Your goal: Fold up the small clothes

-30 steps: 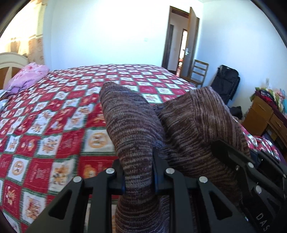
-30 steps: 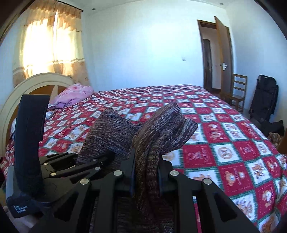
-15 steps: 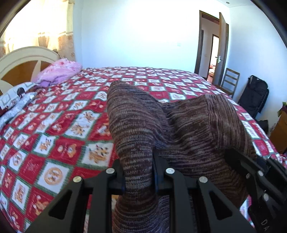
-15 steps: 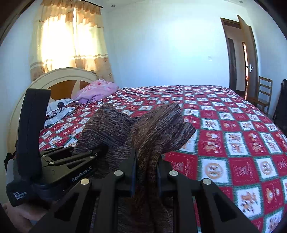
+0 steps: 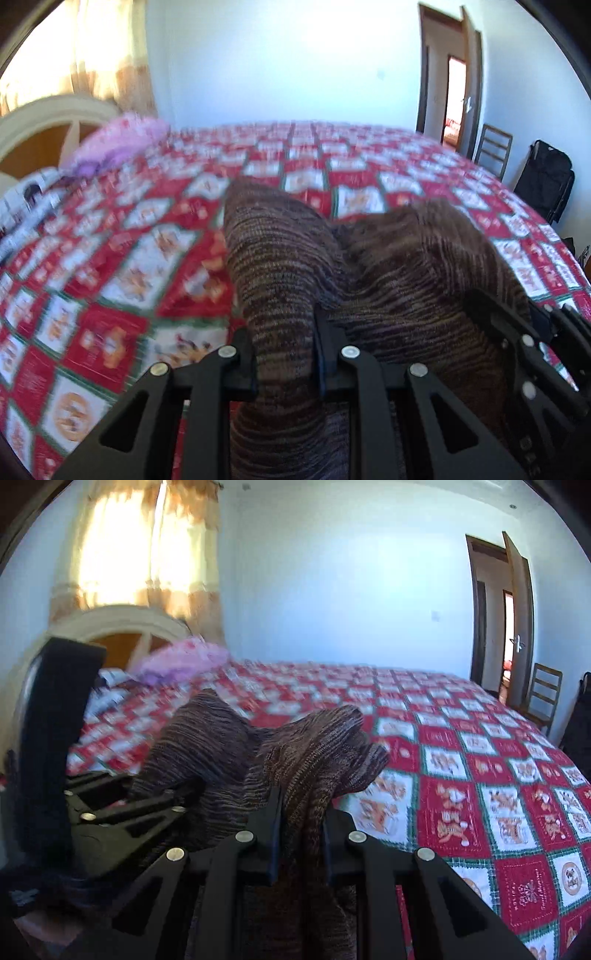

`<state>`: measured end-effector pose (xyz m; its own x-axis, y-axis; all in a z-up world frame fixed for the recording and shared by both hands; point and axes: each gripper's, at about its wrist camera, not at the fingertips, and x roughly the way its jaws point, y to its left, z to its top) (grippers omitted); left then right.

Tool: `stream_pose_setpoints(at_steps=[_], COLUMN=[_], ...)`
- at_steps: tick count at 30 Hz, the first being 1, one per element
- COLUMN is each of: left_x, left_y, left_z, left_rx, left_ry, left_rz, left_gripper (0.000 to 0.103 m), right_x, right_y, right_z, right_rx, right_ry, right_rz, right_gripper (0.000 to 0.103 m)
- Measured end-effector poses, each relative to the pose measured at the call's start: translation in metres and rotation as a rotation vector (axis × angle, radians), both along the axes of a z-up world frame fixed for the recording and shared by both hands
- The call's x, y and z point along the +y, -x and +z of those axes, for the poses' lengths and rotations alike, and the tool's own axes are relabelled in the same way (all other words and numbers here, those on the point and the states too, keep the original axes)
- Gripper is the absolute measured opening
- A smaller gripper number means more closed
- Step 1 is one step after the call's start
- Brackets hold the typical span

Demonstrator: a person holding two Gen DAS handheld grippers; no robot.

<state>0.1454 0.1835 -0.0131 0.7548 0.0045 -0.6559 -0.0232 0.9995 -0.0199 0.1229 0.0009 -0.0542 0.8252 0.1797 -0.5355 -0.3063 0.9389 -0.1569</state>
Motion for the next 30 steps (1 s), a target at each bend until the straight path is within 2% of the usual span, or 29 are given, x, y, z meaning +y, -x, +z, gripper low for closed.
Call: stream_pose_setpoints(at_steps=[2, 3, 5, 7, 8, 9, 11, 13, 14, 16, 19, 22, 23, 25, 26, 27, 28, 30], left_x=[0.006, 0.009, 0.016, 0.025, 0.026, 0.031, 0.041, 0.051, 0.054, 0.056, 0.045, 0.031, 0.029, 0.023, 0.021, 0.019, 0.016, 0.018], left_y=[-0.006, -0.007, -0.006, -0.002, 0.001, 0.006, 0.024, 0.048, 0.059, 0.076, 0.086, 0.084, 0.085, 0.087, 0.088, 0.089, 0.089, 0.092], left_z=[-0.010, -0.013, -0.014, -0.012, -0.011, -0.009, -0.007, -0.005, -0.006, -0.009, -0.015, -0.022, -0.024, -0.027, -0.027, -0.026, -0.024, -0.020], left_rx=[0.044, 0.054, 0.072, 0.091, 0.094, 0.093, 0.072, 0.046, 0.037, 0.031, 0.038, 0.069, 0.075, 0.073, 0.070, 0.071, 0.073, 0.072], left_ry=[0.029, 0.046, 0.086, 0.126, 0.135, 0.144, 0.155, 0.185, 0.212, 0.283, 0.315, 0.272, 0.271, 0.269, 0.247, 0.216, 0.180, 0.175], left_rz=[0.015, 0.020, 0.020, 0.019, 0.017, 0.017, 0.012, 0.009, 0.005, -0.007, -0.036, -0.038, -0.035, -0.044, -0.045, -0.048, -0.051, -0.055], left_gripper=[0.025, 0.031, 0.038, 0.042, 0.044, 0.050, 0.057, 0.060, 0.061, 0.061, 0.061, 0.061, 0.061, 0.059, 0.046, 0.030, 0.027, 0.016], right_x=[-0.007, -0.012, -0.022, -0.029, -0.032, -0.038, -0.052, -0.073, -0.082, -0.093, -0.085, -0.070, -0.065, -0.062, -0.059, -0.057, -0.055, -0.051], right_y=[-0.018, -0.030, -0.041, -0.045, -0.046, -0.045, -0.035, -0.014, -0.002, 0.018, 0.039, 0.051, 0.056, 0.062, 0.065, 0.068, 0.069, 0.075], right_z=[-0.016, -0.022, -0.026, -0.029, -0.029, -0.028, -0.021, -0.014, -0.013, -0.013, -0.023, -0.033, -0.038, -0.041, -0.044, -0.043, -0.043, -0.038], right_rx=[0.076, 0.145, 0.207, 0.248, 0.267, 0.277, 0.265, 0.250, 0.258, 0.284, 0.330, 0.345, 0.347, 0.318, 0.326, 0.325, 0.333, 0.343], right_ry=[0.005, -0.020, -0.072, -0.113, -0.129, -0.145, -0.198, -0.329, -0.394, -0.466, -0.419, -0.321, -0.283, -0.234, -0.215, -0.213, -0.210, -0.188], right_rz=[-0.038, -0.058, -0.077, -0.073, -0.075, -0.086, -0.106, -0.110, -0.112, -0.122, -0.096, -0.078, -0.089, -0.103, -0.094, -0.087, -0.077, -0.064], right_gripper=[0.018, 0.018, 0.019, 0.023, 0.028, 0.039, 0.048, 0.051, 0.056, 0.058, 0.058, 0.058, 0.057, 0.041, 0.027, 0.020, 0.017, 0.014])
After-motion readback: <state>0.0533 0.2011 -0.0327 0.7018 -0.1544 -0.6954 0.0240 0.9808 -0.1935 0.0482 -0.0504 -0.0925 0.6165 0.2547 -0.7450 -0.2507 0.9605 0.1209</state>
